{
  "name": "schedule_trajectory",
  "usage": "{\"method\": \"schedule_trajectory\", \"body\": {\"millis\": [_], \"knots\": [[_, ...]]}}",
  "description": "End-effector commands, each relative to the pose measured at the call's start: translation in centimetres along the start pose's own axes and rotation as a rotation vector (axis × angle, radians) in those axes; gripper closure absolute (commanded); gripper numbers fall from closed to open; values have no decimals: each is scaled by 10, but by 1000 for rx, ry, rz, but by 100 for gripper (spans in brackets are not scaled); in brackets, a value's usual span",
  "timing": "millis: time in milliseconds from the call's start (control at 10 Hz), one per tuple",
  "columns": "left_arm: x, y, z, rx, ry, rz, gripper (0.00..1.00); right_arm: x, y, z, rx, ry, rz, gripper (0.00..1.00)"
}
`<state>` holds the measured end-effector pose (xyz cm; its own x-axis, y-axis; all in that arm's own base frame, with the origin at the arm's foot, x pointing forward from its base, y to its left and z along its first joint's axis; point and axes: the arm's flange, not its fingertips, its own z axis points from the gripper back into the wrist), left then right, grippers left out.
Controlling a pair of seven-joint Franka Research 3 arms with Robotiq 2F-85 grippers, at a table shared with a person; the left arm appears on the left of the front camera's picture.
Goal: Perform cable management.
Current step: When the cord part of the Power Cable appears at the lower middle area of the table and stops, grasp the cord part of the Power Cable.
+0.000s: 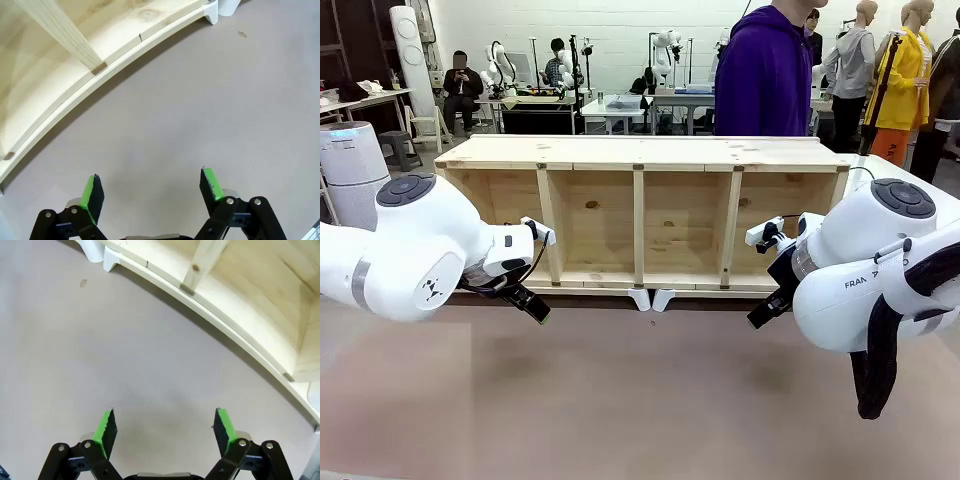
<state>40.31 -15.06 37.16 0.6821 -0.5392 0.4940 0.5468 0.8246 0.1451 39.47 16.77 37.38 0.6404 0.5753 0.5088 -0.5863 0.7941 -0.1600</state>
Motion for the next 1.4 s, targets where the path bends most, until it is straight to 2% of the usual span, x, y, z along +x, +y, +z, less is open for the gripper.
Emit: {"method": "schedule_trajectory", "body": {"millis": [0,1100,1300], "knots": [[0,0,0,0,0,0,0,0,0,0,0,0,0,0],[0,-1,0,0,0,-4,0,0,0,0,0,0,2,0],[-10,-1,8,-5,6,4,0,-10,-3,9,-8,9,16,0]]}}
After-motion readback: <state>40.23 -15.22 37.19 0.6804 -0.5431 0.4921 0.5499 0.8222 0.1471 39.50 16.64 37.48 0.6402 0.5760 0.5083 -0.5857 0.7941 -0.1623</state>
